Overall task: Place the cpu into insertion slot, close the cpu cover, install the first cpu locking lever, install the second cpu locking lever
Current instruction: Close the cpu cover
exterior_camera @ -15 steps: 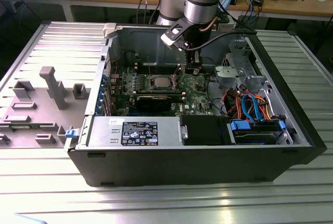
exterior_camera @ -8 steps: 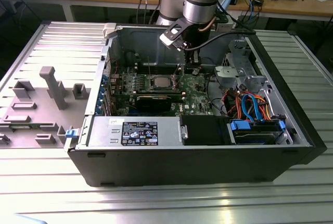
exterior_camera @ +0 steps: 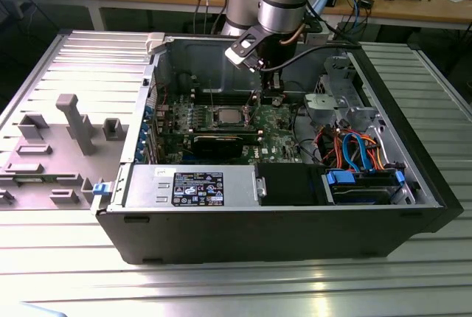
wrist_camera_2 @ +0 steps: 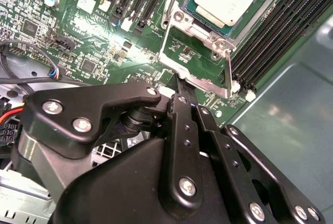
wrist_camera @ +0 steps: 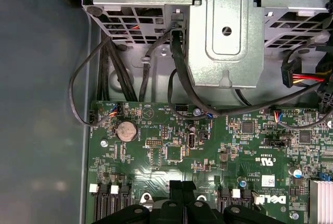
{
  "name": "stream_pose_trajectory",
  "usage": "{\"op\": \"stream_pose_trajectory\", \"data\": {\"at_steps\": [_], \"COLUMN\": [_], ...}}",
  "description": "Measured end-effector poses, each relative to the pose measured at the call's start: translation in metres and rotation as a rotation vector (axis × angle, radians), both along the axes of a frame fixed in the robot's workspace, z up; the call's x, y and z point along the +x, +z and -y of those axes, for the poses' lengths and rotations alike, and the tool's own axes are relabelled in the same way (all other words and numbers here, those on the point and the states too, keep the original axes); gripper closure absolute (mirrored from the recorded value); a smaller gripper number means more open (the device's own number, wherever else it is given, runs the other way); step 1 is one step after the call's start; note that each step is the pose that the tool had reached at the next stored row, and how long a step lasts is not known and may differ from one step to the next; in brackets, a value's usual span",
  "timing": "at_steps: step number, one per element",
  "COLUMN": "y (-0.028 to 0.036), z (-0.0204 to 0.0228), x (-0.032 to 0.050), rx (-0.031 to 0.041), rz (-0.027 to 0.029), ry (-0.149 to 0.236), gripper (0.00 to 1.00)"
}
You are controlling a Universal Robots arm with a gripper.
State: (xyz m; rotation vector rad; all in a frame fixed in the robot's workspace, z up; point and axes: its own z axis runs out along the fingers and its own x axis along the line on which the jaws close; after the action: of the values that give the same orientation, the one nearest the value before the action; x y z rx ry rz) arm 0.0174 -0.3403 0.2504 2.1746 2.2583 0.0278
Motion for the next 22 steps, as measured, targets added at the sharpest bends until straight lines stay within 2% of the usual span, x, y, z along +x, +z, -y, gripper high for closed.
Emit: {"op": "stream_pose_trajectory", "data": {"at_steps": [22], "y": [0.0], "z": [0.0], "x": [-0.0061], "rx": [0.0], "rz": [0.0], "ry": [0.0], "gripper": [0.89]}}
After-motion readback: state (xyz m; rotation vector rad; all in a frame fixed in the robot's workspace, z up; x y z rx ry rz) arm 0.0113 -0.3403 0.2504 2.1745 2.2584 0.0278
